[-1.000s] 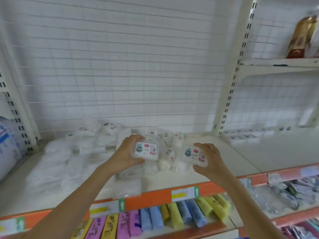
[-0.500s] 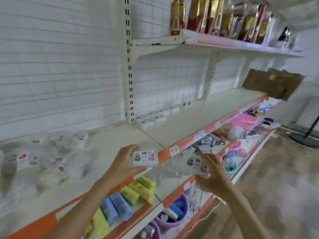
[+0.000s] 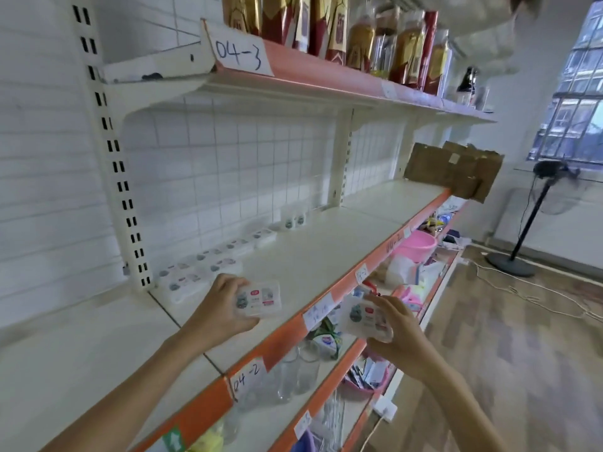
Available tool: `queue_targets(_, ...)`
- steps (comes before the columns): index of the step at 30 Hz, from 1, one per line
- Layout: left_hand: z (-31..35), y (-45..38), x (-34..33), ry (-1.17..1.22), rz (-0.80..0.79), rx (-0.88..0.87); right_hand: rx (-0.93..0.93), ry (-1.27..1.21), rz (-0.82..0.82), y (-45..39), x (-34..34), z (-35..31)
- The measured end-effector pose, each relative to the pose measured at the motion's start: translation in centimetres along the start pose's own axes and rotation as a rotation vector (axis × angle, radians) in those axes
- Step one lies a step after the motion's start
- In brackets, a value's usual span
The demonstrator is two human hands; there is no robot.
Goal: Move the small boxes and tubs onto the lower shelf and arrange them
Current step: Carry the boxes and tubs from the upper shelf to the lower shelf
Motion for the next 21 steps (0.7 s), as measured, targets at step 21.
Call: queue_targets(21, -4.2, -18.2, -3.1, -0.394, 0.211, 0.337, 0.374, -0.133, -0.458, -32.2, -10.3, 7.8)
Point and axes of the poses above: each hand's wrist, its own y-axis away from the middle knuckle, its own x-axis out of the back of the hand, z = x × y, the point moved 4 cm from there along -y, towards the middle knuckle, and after that the axes turned 9 degrees about x, right-handed, at the moved point
